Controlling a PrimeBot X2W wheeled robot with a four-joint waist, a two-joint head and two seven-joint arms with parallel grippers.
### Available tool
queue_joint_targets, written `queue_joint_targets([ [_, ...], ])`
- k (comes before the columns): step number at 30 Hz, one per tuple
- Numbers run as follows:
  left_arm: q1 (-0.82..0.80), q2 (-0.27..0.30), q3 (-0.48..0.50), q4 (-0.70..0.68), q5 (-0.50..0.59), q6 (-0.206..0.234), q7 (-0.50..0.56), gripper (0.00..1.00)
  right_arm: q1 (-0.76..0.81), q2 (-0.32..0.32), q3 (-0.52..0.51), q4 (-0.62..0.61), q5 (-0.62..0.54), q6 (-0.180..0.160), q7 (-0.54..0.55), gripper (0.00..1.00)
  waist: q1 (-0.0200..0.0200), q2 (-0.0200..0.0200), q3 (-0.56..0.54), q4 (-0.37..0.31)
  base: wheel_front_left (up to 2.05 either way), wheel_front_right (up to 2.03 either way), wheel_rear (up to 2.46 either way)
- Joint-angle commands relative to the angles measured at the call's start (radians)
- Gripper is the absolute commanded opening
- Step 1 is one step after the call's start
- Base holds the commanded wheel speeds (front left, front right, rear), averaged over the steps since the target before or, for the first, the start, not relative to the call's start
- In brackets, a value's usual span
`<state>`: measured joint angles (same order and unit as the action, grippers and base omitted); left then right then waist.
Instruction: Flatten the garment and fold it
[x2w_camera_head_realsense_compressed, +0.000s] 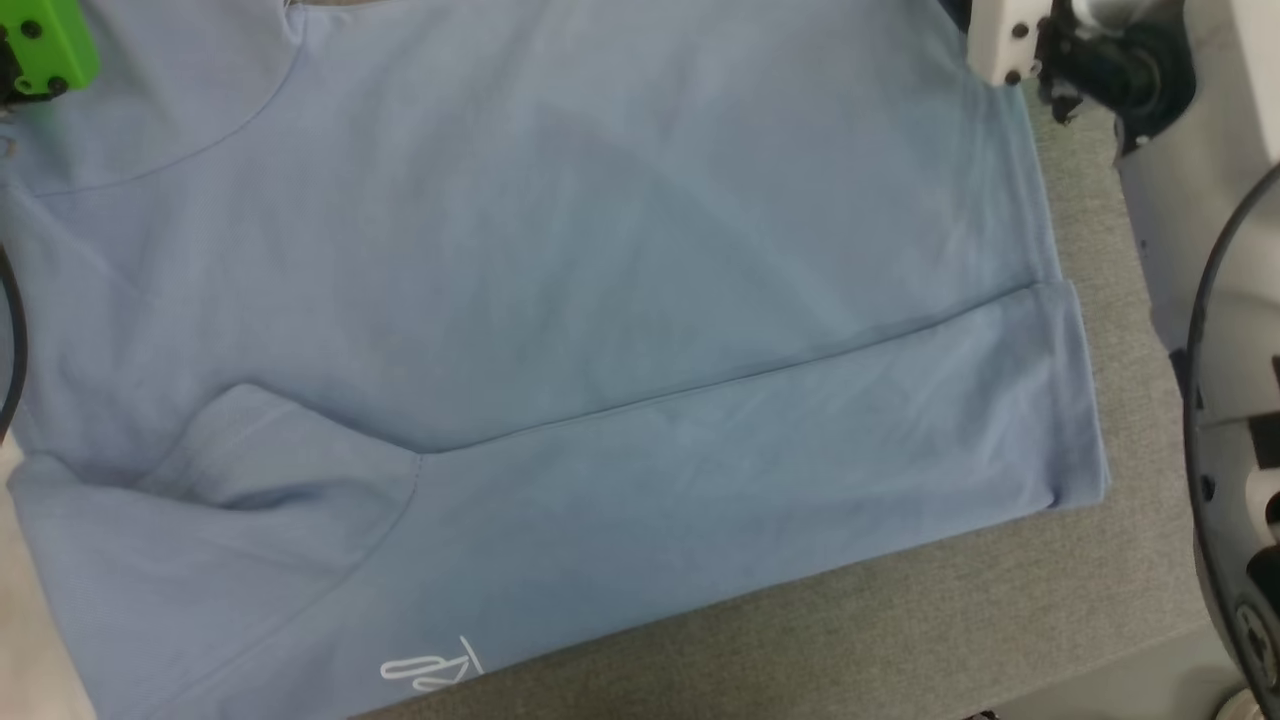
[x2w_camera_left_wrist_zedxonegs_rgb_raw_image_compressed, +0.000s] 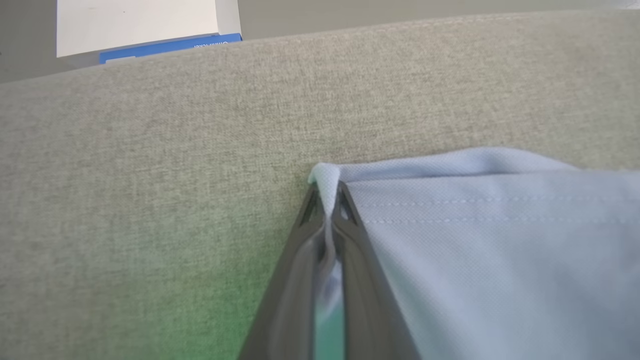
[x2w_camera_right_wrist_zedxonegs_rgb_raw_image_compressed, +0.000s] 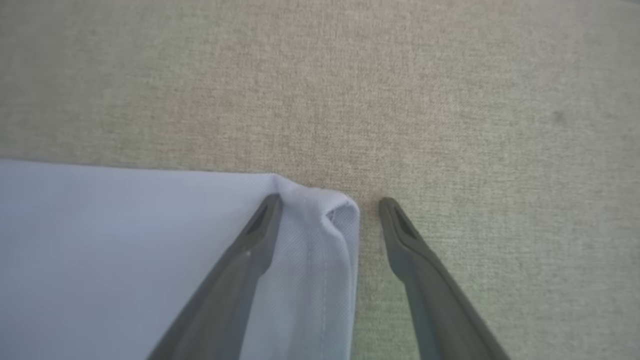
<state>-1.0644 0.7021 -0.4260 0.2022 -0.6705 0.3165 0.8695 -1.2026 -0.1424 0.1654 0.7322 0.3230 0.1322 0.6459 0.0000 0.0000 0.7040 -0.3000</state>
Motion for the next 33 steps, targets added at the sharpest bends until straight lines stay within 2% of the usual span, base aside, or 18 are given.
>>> queue_joint_targets([
  [1,0.029,-0.005,-0.018,0.035,-0.007,-0.004,0.009,0.00,-0.022,0.007,-0.006,0.029,-0.015,-0.002,0.041,0.85,0.0000,0.0000,0.009,0.009,0.00,0.00,0.00],
  [2,0.029,-0.006,-0.019,0.037,-0.007,-0.006,0.009,0.00,-0.031,0.010,-0.012,0.041,-0.021,-0.002,0.061,0.46,0.0000,0.0000,0.010,0.011,0.00,0.00,0.00],
  [3,0.028,-0.006,-0.022,0.038,-0.007,-0.008,0.009,0.00,-0.040,0.012,-0.016,0.052,-0.032,-0.002,0.083,0.29,0.0000,0.0000,0.011,0.012,0.00,0.00,0.00],
  [4,0.028,-0.008,-0.023,0.038,-0.007,-0.009,0.007,0.00,-0.047,0.013,-0.017,0.057,-0.041,-0.002,0.095,0.06,0.0000,0.0000,0.012,0.013,0.00,0.00,0.00],
  [5,0.027,-0.011,-0.023,0.039,-0.009,-0.010,0.005,0.00,-0.052,0.013,-0.018,0.060,-0.053,-0.002,0.104,0.00,0.0000,0.0000,0.012,0.015,0.00,0.00,0.00],
  [8,0.029,-0.017,-0.025,0.042,-0.012,-0.018,-0.009,0.00,-0.050,0.016,-0.019,0.055,-0.064,-0.002,0.112,0.00,0.0000,0.0000,0.008,0.017,0.00,0.00,0.00],
  [12,0.039,-0.024,-0.021,0.041,-0.007,-0.055,-0.098,0.00,-0.014,0.011,0.015,0.003,-0.060,-0.002,0.028,0.00,0.0000,0.0000,-0.013,0.024,0.00,0.00,0.00],
  [19,0.126,-0.067,-0.003,0.038,0.013,-0.163,-0.455,0.00,0.137,-0.055,0.122,-0.124,-0.013,-0.002,-0.249,0.00,0.0000,0.0000,-0.124,0.061,0.00,0.00,0.00],
  [26,0.314,-0.097,0.022,-0.005,-0.034,-0.262,-0.732,0.00,0.332,-0.136,0.136,-0.210,0.032,-0.002,-0.501,0.00,0.0000,0.0000,-0.269,0.112,0.00,0.00,0.00],
  [29,0.410,-0.095,0.039,-0.027,-0.063,-0.282,-0.805,0.00,0.416,-0.166,0.139,-0.235,0.043,-0.002,-0.562,0.00,0.0000,0.0000,-0.326,0.130,0.00,0.00,0.00],
  [33,0.563,-0.089,0.064,-0.060,-0.108,-0.279,-0.864,0.00,0.521,-0.195,0.124,-0.257,0.054,-0.002,-0.596,0.00,0.0000,0.0000,-0.401,0.147,0.00,0.00,0.00],
])
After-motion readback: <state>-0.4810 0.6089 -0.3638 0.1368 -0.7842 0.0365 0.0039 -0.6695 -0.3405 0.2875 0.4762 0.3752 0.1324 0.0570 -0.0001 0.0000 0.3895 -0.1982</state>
